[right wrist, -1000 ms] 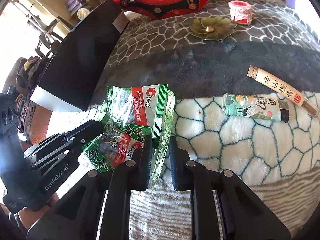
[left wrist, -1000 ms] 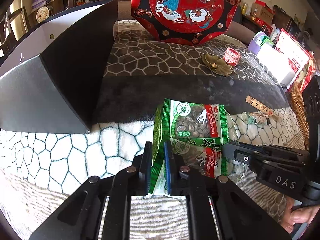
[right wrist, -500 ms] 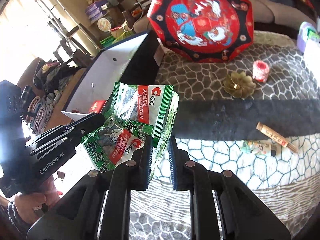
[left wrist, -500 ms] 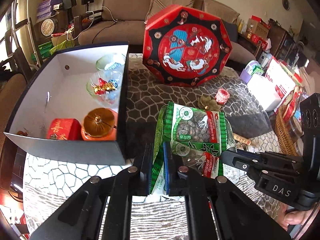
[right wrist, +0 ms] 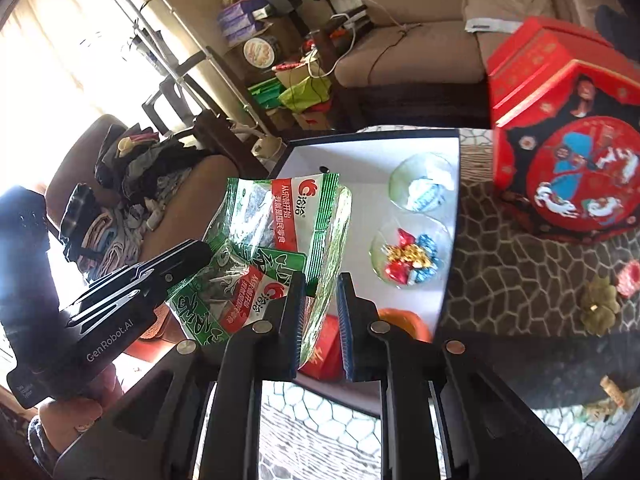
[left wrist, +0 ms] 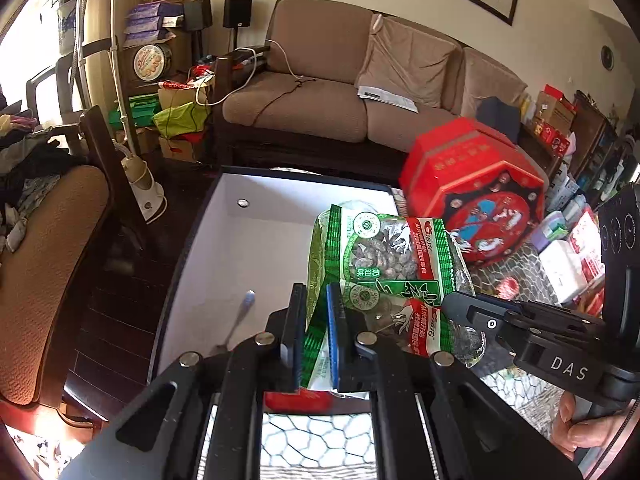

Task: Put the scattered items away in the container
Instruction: 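Carry the green packets into the white box and open both tools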

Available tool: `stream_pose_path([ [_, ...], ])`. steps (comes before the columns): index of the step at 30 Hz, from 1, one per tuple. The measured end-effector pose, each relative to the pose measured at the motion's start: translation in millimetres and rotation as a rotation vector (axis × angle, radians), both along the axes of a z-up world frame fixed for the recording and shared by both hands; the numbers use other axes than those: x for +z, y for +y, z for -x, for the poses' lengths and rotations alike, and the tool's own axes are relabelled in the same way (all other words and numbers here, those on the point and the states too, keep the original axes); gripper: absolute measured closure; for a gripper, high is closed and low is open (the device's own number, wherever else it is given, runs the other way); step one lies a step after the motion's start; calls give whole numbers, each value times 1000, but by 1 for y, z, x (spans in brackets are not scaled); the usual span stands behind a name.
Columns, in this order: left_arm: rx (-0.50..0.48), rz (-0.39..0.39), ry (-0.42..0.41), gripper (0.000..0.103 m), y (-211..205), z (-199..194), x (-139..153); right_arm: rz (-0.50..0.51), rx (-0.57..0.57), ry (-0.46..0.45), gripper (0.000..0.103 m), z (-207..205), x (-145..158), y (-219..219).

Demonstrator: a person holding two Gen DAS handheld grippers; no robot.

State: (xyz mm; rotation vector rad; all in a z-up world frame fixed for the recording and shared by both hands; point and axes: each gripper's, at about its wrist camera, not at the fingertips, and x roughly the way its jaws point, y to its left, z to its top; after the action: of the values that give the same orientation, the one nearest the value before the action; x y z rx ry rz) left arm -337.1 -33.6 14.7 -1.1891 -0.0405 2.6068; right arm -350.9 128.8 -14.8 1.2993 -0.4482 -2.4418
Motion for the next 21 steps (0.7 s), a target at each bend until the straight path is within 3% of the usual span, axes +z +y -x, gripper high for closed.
stream_pose_path([
  [5, 29, -10, -42, 95, -29, 68, -27, 11, 5, -45, 88, 70, -38, -27],
  [11, 8, 45, -72, 95, -33, 132, -65, -26, -8, -108, 88, 141, -88, -33],
  [18, -27, 97, -162, 95, -29, 172, -116, -141, 24, -198, 88, 178, -132, -41],
  [19, -28, 113, -163, 95, -28, 174, -121, -135, 33, -212, 94, 182, -138, -42],
  [21, -75, 85, -157, 103, -20, 175, -121, -113, 63, -234, 91, 185, -146, -53],
])
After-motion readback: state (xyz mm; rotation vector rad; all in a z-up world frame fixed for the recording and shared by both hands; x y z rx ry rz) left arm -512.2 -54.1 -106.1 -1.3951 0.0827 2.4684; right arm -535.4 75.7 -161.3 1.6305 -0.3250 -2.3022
